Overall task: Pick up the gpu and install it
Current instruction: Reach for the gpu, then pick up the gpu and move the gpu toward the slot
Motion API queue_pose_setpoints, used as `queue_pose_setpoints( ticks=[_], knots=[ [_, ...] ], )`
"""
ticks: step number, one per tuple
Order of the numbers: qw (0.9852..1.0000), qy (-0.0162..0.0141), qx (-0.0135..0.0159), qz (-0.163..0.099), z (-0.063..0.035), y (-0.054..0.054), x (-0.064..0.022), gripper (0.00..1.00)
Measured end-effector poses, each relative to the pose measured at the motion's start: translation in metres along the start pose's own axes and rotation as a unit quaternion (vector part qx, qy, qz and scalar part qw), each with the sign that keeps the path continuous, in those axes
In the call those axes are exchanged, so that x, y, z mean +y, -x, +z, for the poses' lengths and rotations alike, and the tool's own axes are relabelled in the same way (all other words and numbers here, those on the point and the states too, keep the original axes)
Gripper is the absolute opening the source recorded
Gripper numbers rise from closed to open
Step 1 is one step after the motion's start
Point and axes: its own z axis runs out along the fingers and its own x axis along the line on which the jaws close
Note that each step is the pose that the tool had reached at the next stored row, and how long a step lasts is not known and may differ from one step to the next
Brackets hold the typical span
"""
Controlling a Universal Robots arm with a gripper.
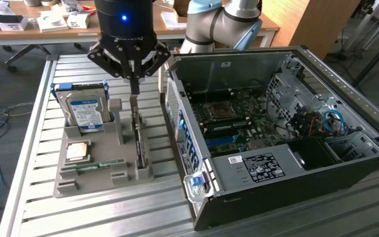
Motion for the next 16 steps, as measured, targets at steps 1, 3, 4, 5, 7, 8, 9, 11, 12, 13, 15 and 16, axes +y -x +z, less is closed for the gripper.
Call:
queue_pose_setpoints(
  ticks=[1,3,4,5,7,8,9,11,12,13,15,16],
  knots=[
    [1.0000,0.0000,0.0000,0.000,0.0000,-0.0008,-0.0001,0.11],
    [1.0000,0.0001,0.0000,0.000,0.0001,-0.0010,-0.0001,0.11],
    [1.0000,0.0000,0.0000,0.000,0.0000,-0.0012,-0.0001,0.11],
    [1.0000,0.0000,0.0000,0.000,0.0000,-0.0012,-0.0001,0.11],
    [1.0000,0.0000,0.0000,0.000,0.0001,-0.0012,-0.0001,0.11],
    [1.0000,0.0000,0.0000,0.000,0.0000,-0.0012,-0.0001,0.11],
    [1.0000,0.0000,0.0000,0.000,0.0000,-0.0012,-0.0001,0.11],
    [1.0000,0.0000,0.0000,0.000,0.0000,-0.0012,-0.0001,0.11],
    [1.0000,0.0000,0.0000,0.000,0.0000,-0.0012,-0.0001,0.11],
    [1.0000,0.0000,0.0000,0.000,0.0000,-0.0012,-0.0001,0.11],
    [1.0000,0.0000,0.0000,0.000,0.0000,-0.0012,-0.0001,0.11],
    [1.0000,0.0000,0.0000,0.000,0.0000,-0.0012,-0.0001,0.11]
  ],
)
